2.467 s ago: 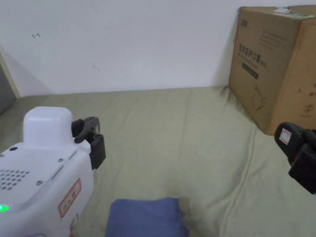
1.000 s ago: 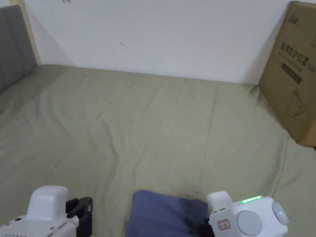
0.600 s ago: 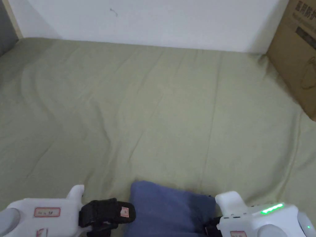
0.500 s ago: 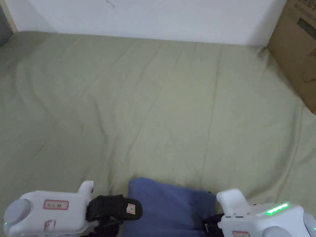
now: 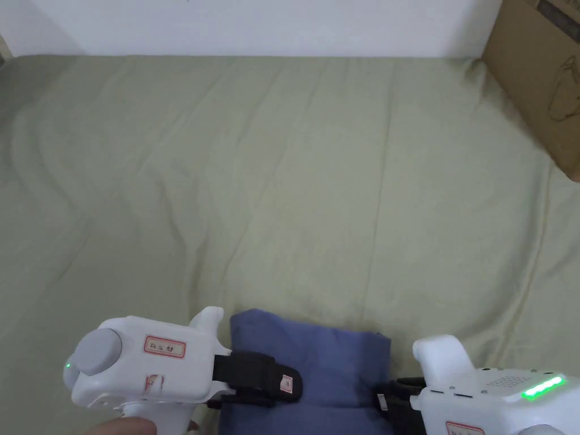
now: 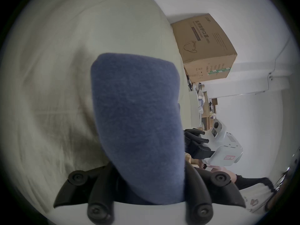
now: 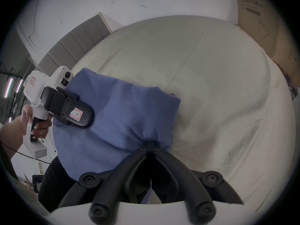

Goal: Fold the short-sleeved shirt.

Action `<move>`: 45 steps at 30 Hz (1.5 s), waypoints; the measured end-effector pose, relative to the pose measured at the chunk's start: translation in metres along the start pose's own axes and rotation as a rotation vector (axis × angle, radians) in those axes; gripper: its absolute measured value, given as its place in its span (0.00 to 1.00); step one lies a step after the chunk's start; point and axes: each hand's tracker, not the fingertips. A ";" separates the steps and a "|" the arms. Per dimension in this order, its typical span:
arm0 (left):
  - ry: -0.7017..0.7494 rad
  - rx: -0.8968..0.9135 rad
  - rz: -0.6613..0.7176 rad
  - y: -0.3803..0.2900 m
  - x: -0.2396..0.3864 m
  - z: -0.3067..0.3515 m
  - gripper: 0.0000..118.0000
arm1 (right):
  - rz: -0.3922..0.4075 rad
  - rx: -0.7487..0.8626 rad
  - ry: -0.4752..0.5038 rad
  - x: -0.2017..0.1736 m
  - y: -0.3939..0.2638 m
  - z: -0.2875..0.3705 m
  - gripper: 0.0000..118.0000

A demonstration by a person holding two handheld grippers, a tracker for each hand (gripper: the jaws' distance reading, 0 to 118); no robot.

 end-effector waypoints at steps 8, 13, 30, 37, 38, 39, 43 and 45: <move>0.206 0.038 -0.145 0.006 0.011 0.101 0.16 | -0.003 0.092 -0.042 -0.023 0.006 0.038 0.00; 0.540 0.079 -0.131 0.025 -0.038 0.214 0.16 | -0.020 0.083 -0.044 -0.044 0.007 0.043 0.00; 1.671 0.192 -0.259 0.044 -0.129 0.322 0.95 | 0.049 0.060 -0.104 -0.085 0.030 0.056 0.00; 0.804 0.573 -0.140 -0.013 -0.010 0.286 0.92 | 0.019 0.253 -0.131 -0.078 0.025 0.090 0.00; 0.737 0.604 -0.159 -0.021 0.002 0.273 0.86 | 0.015 0.271 -0.132 -0.077 0.024 0.098 0.00; 0.710 0.618 -0.196 -0.030 0.018 0.259 0.63 | 0.014 0.277 -0.131 -0.077 0.025 0.106 0.00; 0.604 0.681 -0.322 -0.074 0.086 0.186 0.00 | -0.006 0.342 -0.140 -0.074 0.021 0.147 0.00; 0.566 0.682 -0.392 -0.091 0.121 0.163 0.00 | -0.019 0.380 -0.137 -0.072 0.017 0.171 0.00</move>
